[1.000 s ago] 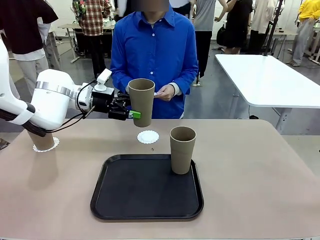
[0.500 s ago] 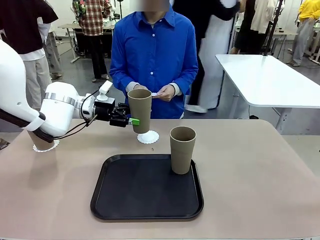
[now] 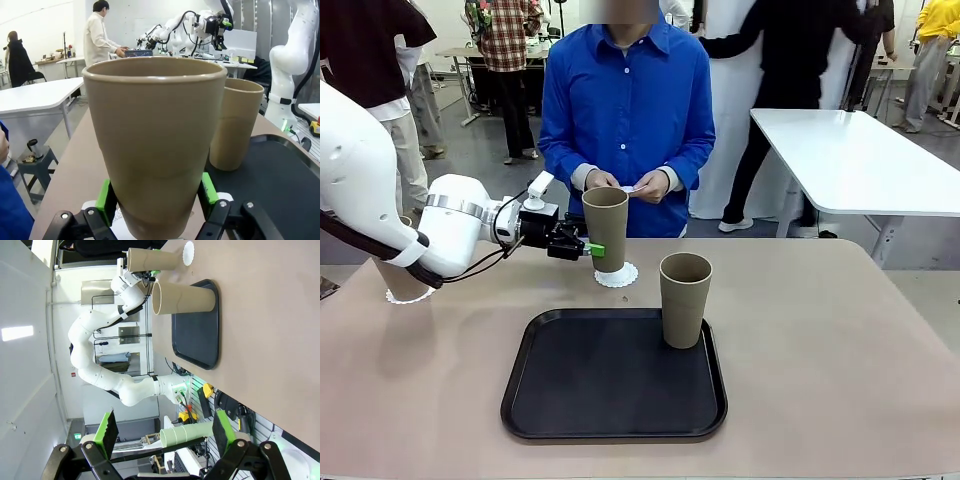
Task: Place coasters on the table and set cups on them.
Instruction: Take one Reusable plastic cup from the Flat Tray and place it on a coaster set by the human.
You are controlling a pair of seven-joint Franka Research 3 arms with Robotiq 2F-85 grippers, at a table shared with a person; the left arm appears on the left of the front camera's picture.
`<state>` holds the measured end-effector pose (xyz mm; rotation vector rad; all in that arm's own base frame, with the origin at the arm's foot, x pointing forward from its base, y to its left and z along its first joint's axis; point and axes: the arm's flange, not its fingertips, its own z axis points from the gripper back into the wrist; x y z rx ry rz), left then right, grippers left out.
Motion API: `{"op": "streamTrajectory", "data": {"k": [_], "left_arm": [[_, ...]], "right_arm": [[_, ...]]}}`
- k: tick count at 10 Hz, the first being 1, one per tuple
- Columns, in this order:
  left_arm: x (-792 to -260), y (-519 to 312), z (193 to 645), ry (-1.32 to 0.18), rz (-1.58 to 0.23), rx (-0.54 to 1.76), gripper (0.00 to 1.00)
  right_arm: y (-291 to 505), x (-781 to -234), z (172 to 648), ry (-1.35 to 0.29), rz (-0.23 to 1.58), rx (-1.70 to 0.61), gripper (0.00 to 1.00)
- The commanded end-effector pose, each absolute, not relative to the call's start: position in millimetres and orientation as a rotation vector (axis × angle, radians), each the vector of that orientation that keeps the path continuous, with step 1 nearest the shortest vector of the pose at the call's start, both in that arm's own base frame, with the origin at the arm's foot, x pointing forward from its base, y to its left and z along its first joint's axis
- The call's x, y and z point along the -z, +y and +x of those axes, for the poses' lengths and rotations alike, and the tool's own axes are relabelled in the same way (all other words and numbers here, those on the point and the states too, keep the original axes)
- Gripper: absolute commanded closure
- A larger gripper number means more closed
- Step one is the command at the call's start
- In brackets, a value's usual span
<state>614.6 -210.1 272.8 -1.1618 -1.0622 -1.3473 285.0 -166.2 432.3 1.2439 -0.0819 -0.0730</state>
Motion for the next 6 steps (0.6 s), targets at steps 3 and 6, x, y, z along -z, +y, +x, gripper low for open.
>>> {"op": "streamTrajectory", "data": {"k": [3, 6], "left_arm": [[-261.1, -219.2, 636.3, -1.075, -1.164, 1.408, 0.18], [-248.9, -219.7, 647.9, -1.073, -1.152, 1.393, 0.18]], "right_arm": [[-165.9, -432.4, 284.2, -0.086, 1.255, 0.068, 0.00], [-165.9, -432.4, 284.2, -0.086, 1.255, 0.068, 0.00]]}}
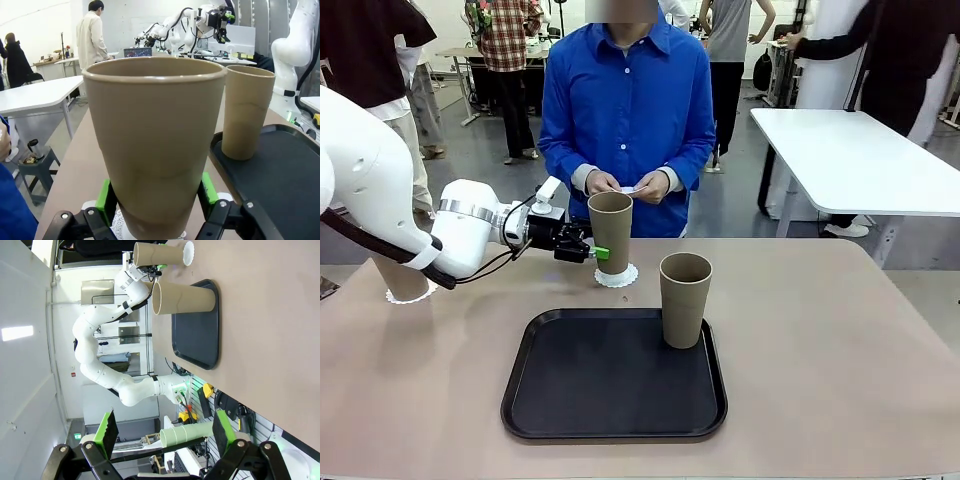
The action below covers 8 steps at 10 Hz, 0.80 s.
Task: Place coasters on the table and set cups on them.
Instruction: Take one Reusable plastic cup from the Flat Tray and place it on a coaster set by the human.
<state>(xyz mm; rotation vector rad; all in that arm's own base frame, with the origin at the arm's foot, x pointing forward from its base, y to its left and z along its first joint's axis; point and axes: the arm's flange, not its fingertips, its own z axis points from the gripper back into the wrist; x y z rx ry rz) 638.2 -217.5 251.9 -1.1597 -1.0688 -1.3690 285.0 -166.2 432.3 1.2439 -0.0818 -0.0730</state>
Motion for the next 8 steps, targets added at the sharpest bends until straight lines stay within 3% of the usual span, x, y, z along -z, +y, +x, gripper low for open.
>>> {"op": "streamTrajectory", "data": {"k": [1, 8], "left_arm": [[-243.7, -218.9, 650.7, -1.070, -1.154, 1.387, 0.18], [-223.3, -221.8, 656.7, -1.074, -1.147, 1.400, 0.18]], "right_arm": [[-165.9, -432.4, 284.2, -0.086, 1.255, 0.068, 0.00], [-165.9, -432.4, 284.2, -0.086, 1.255, 0.068, 0.00]]}}
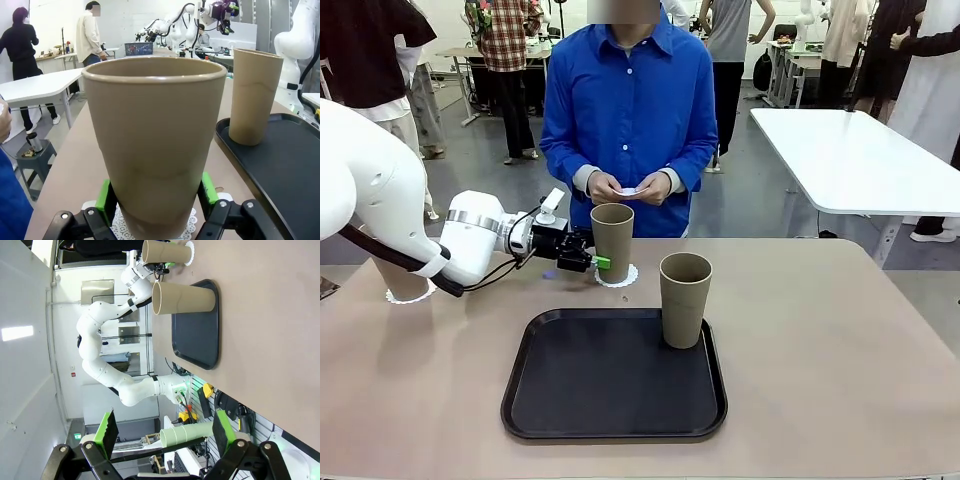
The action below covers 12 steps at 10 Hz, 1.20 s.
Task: Place coasters on the table and set cups on them.
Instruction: Take one Reusable plastic cup from the Flat Tray and place it on a coaster set by the human.
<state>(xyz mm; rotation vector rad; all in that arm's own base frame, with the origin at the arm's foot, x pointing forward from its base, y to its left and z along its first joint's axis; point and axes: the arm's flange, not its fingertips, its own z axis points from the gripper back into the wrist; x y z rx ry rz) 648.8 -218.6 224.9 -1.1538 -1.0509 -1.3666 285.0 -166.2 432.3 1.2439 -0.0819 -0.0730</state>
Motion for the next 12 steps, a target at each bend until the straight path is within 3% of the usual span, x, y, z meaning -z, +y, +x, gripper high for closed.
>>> {"op": "streamTrajectory", "data": {"k": [1, 3, 12], "left_arm": [[-223.1, -222.0, 657.5, -1.075, -1.147, 1.398, 0.18], [-221.5, -223.1, 658.0, -1.058, -1.151, 1.398, 0.00], [-224.8, -214.9, 659.1, -1.036, -1.132, 1.416, 0.00]], "right_arm": [[-165.9, -432.4, 284.2, -0.086, 1.255, 0.068, 0.00], [-165.9, -432.4, 284.2, -0.086, 1.255, 0.068, 0.00], [-165.9, -432.4, 284.2, -0.086, 1.255, 0.068, 0.00]]}}
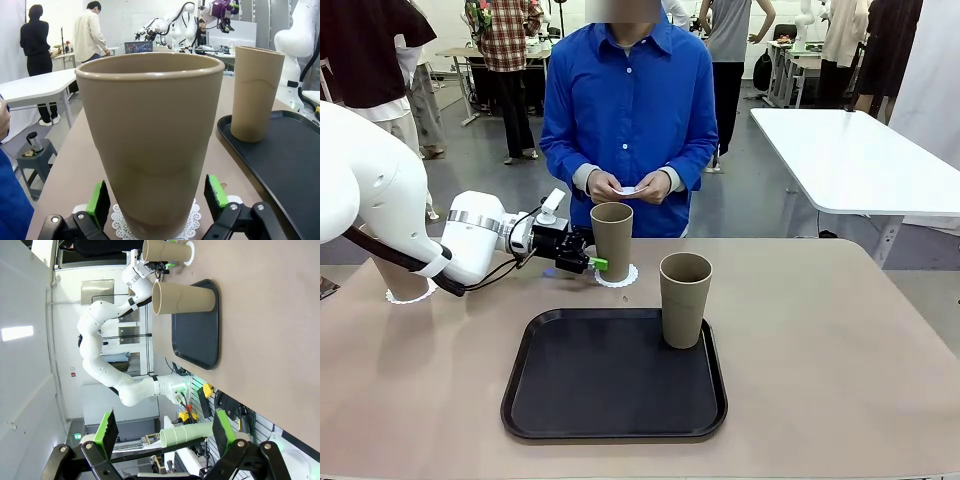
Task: Place coasters on the table and set cups on them.
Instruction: Take one Reusable plastic cup from the Flat Tray and place it on a coaster set by the human.
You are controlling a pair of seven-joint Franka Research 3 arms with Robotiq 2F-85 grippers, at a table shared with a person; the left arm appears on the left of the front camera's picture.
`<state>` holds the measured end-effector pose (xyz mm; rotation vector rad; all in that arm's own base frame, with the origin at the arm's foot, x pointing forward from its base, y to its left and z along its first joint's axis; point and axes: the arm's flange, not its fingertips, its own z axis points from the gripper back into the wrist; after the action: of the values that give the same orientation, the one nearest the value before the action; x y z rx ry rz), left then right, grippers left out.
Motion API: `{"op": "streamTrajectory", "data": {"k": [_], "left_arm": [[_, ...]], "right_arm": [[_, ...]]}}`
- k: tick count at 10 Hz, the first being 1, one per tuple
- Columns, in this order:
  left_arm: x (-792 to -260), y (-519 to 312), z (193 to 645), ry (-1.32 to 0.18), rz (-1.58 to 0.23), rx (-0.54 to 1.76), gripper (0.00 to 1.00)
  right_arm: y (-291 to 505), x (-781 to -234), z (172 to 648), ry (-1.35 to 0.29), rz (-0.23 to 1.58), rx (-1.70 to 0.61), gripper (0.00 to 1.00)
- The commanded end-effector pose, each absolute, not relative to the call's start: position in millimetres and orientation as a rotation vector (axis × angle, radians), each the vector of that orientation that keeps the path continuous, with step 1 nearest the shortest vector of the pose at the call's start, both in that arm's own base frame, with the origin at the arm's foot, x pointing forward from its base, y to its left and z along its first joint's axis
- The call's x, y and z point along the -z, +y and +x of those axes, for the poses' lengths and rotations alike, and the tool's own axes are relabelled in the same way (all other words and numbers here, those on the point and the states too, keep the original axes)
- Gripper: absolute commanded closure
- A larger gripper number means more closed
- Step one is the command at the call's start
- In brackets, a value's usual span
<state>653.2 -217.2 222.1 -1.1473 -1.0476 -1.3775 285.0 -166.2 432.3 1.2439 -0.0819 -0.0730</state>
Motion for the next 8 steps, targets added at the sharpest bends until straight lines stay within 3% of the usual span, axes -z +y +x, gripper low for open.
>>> {"op": "streamTrajectory", "data": {"k": [1, 8], "left_arm": [[-225.1, -213.9, 658.7, -1.030, -1.141, 1.428, 0.00], [-230.1, -189.6, 655.6, -1.022, -1.077, 1.454, 0.00]], "right_arm": [[-165.9, -432.4, 284.2, -0.086, 1.255, 0.068, 0.00], [-165.9, -432.4, 284.2, -0.086, 1.255, 0.068, 0.00]]}}
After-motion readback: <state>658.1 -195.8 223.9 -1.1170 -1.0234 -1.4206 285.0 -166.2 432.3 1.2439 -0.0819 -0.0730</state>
